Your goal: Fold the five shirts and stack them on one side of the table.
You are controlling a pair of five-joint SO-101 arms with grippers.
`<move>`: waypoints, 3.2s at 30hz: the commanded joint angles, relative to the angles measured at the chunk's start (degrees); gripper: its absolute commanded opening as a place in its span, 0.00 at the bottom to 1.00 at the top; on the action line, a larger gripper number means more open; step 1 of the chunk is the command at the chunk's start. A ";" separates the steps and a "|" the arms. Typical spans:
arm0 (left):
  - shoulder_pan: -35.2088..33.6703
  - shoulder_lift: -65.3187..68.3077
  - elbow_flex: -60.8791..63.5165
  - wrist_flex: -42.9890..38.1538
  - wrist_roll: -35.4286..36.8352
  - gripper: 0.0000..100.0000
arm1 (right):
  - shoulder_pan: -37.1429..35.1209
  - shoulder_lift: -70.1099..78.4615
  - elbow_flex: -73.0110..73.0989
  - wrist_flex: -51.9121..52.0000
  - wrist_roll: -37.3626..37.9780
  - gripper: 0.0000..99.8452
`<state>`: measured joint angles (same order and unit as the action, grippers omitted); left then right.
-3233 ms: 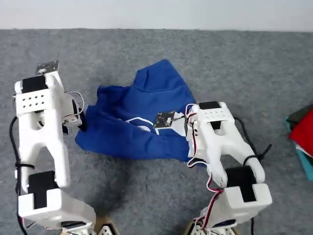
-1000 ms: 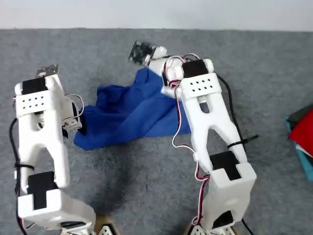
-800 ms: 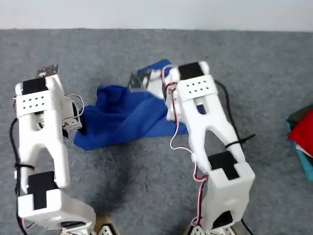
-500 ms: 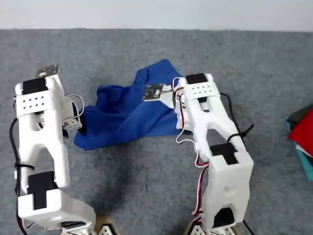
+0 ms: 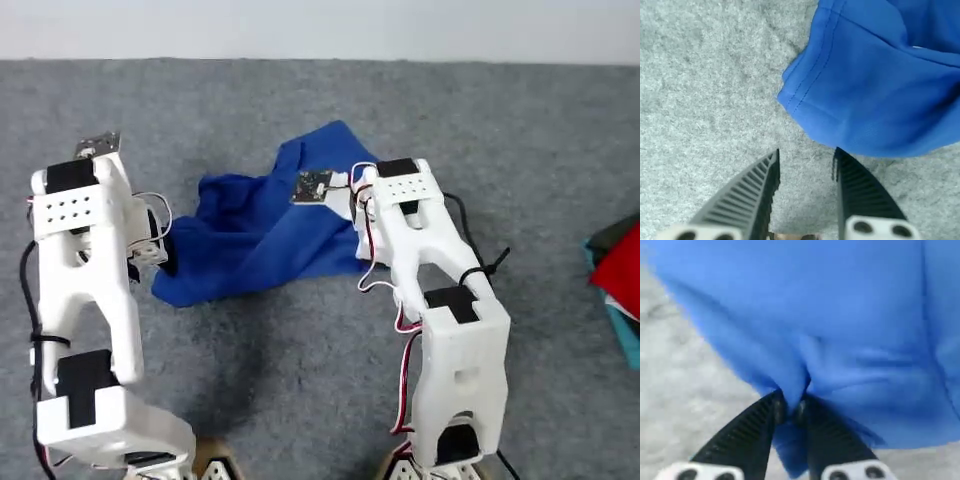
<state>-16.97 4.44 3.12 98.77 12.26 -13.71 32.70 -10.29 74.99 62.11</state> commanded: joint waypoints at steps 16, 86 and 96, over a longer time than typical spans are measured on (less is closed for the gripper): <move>0.09 -3.08 -0.04 1.93 0.18 0.17 | 29.49 -15.60 10.29 27.82 23.74 0.01; 29.54 35.34 -30.02 1.49 -6.33 0.13 | 23.60 -59.56 34.73 14.11 5.98 0.22; 26.73 41.85 -33.89 -1.67 -6.42 0.12 | 23.43 -59.65 34.64 15.43 5.89 0.22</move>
<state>11.08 45.76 -27.74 97.98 6.55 9.85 -25.14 25.05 89.85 68.62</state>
